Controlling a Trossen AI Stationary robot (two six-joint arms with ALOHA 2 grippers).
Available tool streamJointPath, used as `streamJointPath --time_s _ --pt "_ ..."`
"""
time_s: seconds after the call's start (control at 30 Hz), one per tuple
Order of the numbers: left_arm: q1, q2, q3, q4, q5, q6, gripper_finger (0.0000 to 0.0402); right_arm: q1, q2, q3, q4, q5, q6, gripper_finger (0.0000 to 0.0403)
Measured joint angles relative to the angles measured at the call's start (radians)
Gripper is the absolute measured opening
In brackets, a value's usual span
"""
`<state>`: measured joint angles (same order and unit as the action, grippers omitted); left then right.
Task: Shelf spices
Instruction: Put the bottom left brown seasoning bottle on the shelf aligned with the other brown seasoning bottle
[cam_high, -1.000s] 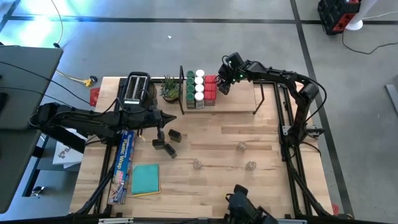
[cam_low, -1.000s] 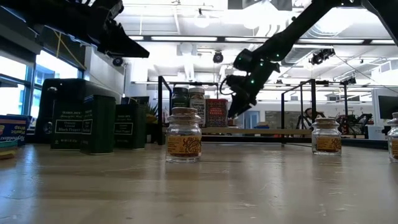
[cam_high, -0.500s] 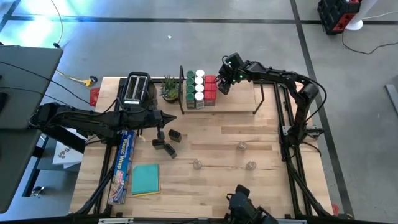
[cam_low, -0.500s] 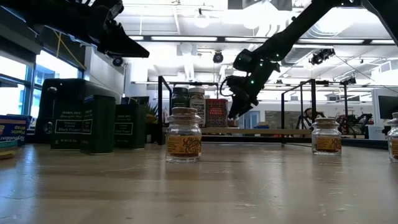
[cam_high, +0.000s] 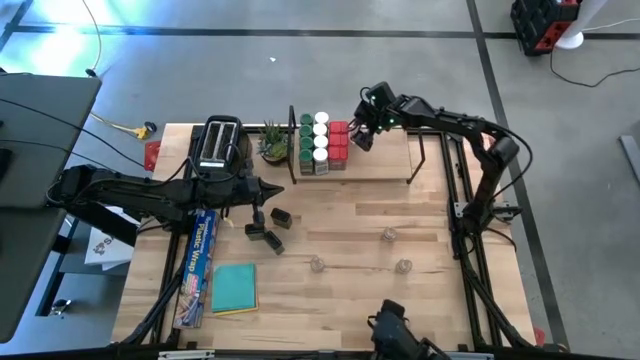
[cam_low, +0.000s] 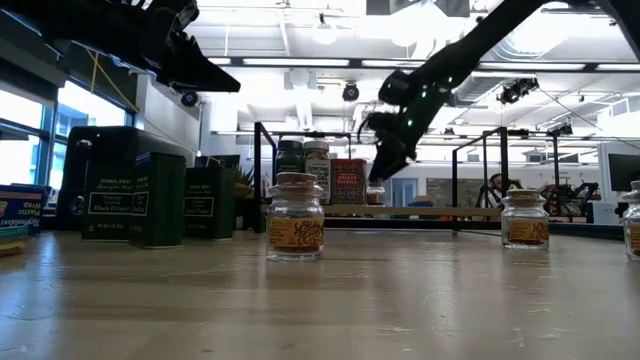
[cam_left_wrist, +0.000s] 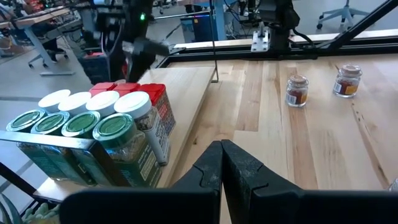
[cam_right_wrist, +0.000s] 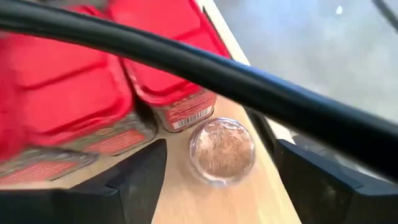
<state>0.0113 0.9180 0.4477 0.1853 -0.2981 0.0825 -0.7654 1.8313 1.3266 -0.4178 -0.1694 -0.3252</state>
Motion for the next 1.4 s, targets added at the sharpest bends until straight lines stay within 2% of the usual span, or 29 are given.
streamJointPath --time_s 0.23,0.37,0.47,0.57,0.67,0.83,0.93,1.07,1.13,1.3,1.4 --pt "0.0 0.0 0.0 0.0 0.0 -0.001 0.0 0.062 -0.181 0.0 -0.148 0.023 0.009 0.0291" --pt "0.0 0.0 0.0 0.0 0.0 -0.011 0.0 0.219 -0.295 0.001 -0.265 0.039 0.03 0.0291" --pt "0.0 0.0 0.0 -0.001 0.0 -0.025 0.0 0.395 -0.348 0.001 -0.342 0.128 0.079 0.0291" --pt "0.0 0.0 0.0 0.0 0.0 -0.027 0.0 0.583 -0.355 0.001 -0.365 0.188 0.146 0.0291" --pt "0.0 0.0 0.0 -0.001 0.0 -0.027 0.0 0.751 -0.32 0.001 -0.316 0.189 0.201 0.0291" --pt "0.0 0.0 0.0 -0.003 0.004 -0.027 0.0 0.922 -0.182 0.0 -0.112 0.189 0.247 0.0291" --pt "0.0 0.0 0.0 -0.003 0.027 -0.027 0.0 0.962 -0.073 0.0 0.019 0.156 0.235 0.0291" --pt "-0.005 0.0 0.0 -0.005 0.034 -0.044 0.0 0.938 0.022 -0.001 0.108 -0.048 0.247 0.0291" --pt "-0.011 0.0 0.0 -0.005 0.034 -0.047 0.0 0.92 0.046 -0.001 0.131 -0.103 0.243 0.0291" --pt "-0.031 0.0 0.0 -0.004 0.034 -0.057 0.0 0.926 0.099 -0.001 0.158 -0.114 0.139 0.0291" --pt "-0.041 0.0 0.0 -0.004 0.034 -0.08 0.0 0.943 0.119 -0.001 0.159 -0.082 0.081 0.0291"
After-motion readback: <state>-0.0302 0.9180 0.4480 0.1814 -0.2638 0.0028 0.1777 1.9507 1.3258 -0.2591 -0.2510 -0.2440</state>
